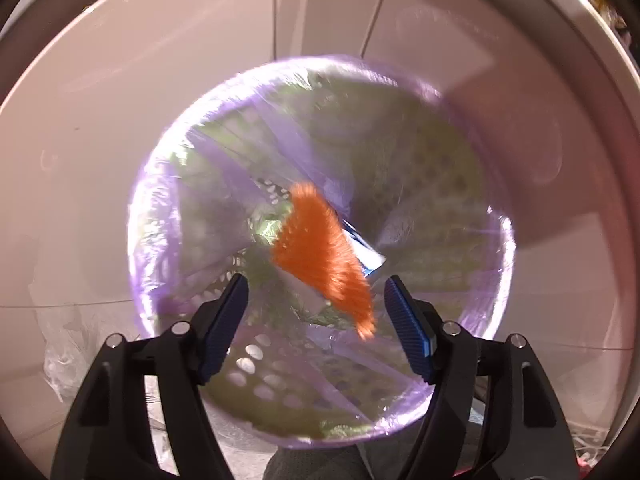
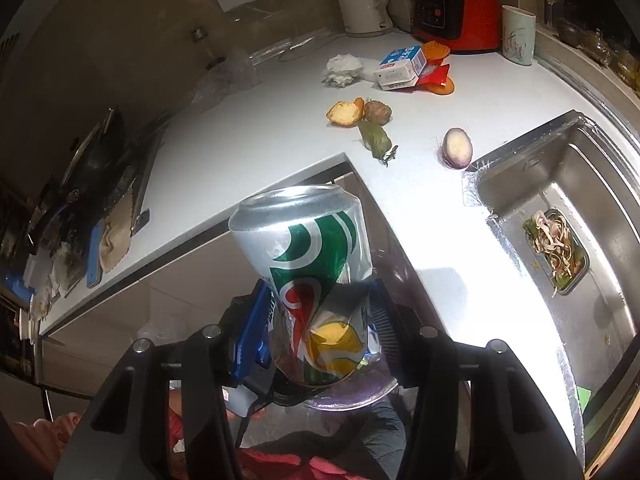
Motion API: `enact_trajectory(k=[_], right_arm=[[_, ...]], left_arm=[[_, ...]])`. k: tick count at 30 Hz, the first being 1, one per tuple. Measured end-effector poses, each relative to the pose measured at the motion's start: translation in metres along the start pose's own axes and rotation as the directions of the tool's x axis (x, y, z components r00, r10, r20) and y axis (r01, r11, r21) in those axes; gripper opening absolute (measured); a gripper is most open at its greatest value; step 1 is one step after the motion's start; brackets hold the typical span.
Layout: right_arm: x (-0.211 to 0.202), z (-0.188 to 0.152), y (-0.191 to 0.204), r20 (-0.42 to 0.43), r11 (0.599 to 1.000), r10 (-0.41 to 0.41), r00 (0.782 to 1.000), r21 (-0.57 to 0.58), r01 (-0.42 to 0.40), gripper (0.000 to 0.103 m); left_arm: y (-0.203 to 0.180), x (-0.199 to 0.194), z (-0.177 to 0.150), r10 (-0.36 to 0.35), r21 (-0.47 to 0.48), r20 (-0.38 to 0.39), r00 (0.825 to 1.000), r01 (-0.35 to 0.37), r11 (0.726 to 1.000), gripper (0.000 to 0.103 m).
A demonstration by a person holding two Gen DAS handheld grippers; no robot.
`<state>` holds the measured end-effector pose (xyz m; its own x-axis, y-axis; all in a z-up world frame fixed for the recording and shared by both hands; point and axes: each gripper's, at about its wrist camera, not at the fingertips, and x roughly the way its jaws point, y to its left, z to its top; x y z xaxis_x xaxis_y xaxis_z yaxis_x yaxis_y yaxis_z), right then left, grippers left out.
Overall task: Collect trash
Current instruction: 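Drop the foam net into the bin with the left tool while the right tool drops the can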
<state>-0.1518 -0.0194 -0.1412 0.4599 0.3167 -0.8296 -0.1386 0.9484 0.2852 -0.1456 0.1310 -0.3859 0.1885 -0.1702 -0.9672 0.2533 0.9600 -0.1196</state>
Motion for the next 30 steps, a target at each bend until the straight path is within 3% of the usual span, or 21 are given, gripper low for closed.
enact_trajectory(k=[3,8,15,22,27,29,30], right_arm=[[0.003,0.0,-0.003,-0.005,1.0,-0.006,1.0,0.002,0.006,0.052],[0.008,-0.005,-0.01,-0.013,1.0,-0.023,1.0,0.006,0.023,0.052],[0.045,-0.028,-0.014,-0.052,0.998,-0.051,0.997,-0.032,0.049,0.052],[0.112,-0.06,-0.004,-0.136,0.996,-0.03,0.99,-0.089,0.018,0.052],[0.135,-0.071,0.005,-0.172,0.995,-0.026,0.985,-0.102,0.009,0.053],[0.139,-0.073,0.007,-0.184,0.994,-0.039,0.982,-0.106,0.019,0.077],[0.138,-0.073,0.007,-0.177,0.994,-0.044,0.983,-0.108,0.025,0.079]], left_arm=[[0.006,-0.022,-0.003,-0.004,-0.02,0.05,0.999,0.005,1.0,0.077],[0.002,-0.067,0.004,0.006,-0.011,0.133,0.991,-0.004,1.0,0.078],[0.003,-0.127,-0.001,0.024,-0.015,0.257,0.966,-0.021,1.0,0.083],[0.009,-0.161,-0.018,0.086,-0.034,0.296,0.951,-0.08,0.996,0.083],[0.015,-0.153,-0.027,0.114,-0.059,0.286,0.952,-0.102,0.993,0.083],[0.017,-0.154,-0.03,0.12,-0.063,0.286,0.951,-0.106,0.992,0.083],[0.018,-0.155,-0.031,0.124,-0.062,0.287,0.95,-0.11,0.992,0.083]])
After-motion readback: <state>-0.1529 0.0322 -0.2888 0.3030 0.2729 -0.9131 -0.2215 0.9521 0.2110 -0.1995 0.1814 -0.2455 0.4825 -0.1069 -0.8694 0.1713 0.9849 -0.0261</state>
